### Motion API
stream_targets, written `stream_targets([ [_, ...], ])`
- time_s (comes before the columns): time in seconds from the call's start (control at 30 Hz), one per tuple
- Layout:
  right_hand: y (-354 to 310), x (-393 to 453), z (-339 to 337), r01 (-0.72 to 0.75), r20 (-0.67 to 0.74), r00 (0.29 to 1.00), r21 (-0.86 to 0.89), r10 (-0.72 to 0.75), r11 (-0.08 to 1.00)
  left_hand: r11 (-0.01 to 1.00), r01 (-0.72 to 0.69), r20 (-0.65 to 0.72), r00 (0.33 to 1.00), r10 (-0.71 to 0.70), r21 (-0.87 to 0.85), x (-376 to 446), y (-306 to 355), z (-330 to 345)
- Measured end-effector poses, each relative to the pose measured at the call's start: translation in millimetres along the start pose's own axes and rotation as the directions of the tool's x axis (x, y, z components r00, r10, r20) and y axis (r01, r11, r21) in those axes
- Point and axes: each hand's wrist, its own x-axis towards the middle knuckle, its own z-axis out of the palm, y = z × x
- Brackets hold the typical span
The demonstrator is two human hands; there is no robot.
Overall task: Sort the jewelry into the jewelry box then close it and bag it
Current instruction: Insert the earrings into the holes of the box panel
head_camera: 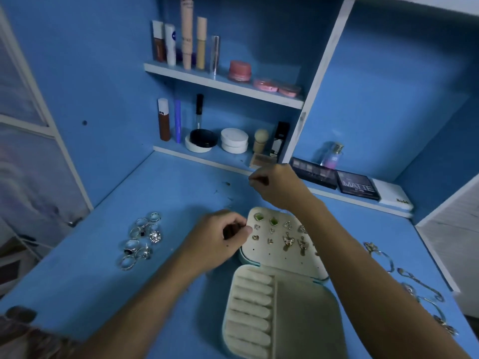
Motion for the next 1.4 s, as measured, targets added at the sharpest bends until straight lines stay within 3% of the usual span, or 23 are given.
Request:
stream_targets([
  [0.1,-4,19,11,0.025,0.066,0.997,0.02,-0.026,0.999,1.0,-0.014,0.006,1.0,0.014,-0.003,0,0,0],
  [0.3,-13,39,28,-0.057,0.197,0.978,-0.042,0.064,0.997,1.0,-0.012,0.02,1.0,0.012,-0.019,0,1,-2],
  [1.1,-22,52,35,-0.222,0.226,0.946,-0.071,0.233,0.972,1.0,-0.026,0.01,1.0,0.026,0.001,1,3,-2],
  [1.4,-12,36,11,-0.212,0.135,0.967,-0.034,0.215,0.977,0.999,-0.037,0.003,0.999,0.037,0.015,0,3,-2],
])
